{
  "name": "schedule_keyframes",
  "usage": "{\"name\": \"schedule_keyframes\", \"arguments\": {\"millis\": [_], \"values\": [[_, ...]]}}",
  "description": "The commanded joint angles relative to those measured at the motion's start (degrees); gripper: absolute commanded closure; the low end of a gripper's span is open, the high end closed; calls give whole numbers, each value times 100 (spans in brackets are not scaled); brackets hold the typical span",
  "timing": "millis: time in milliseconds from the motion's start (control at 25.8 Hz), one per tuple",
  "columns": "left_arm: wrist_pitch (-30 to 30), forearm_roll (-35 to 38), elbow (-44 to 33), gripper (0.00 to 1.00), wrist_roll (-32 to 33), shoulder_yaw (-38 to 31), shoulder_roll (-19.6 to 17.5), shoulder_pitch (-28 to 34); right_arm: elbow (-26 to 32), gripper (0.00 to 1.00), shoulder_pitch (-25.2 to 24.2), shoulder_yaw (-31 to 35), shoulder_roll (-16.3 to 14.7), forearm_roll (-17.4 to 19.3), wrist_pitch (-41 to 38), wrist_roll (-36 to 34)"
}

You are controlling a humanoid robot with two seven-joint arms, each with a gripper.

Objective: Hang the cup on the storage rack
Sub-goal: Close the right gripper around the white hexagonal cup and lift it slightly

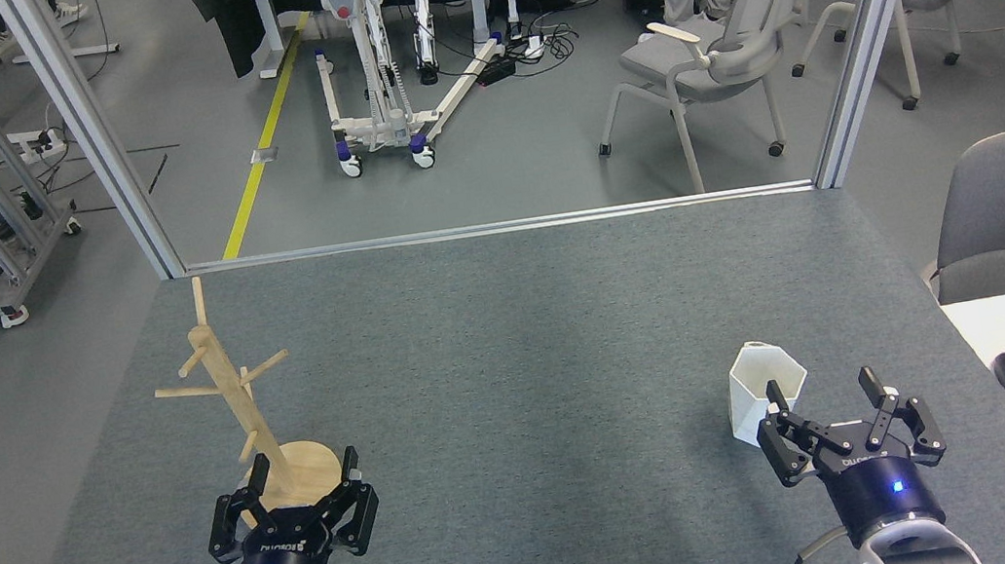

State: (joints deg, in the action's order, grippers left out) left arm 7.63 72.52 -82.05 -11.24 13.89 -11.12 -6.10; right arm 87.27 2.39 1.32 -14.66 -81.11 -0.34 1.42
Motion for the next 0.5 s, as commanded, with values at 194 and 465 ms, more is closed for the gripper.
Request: {"name": "schedule_keyframes", "arguments": {"millis": [194, 465], "values": [[116, 16, -215, 0, -141, -9, -39, 100, -17, 0, -54, 0, 51, -1, -45, -2], [142, 16, -206, 0, -220, -9, -30, 100, -896, 1, 236, -264, 59, 8, -45, -19]]}}
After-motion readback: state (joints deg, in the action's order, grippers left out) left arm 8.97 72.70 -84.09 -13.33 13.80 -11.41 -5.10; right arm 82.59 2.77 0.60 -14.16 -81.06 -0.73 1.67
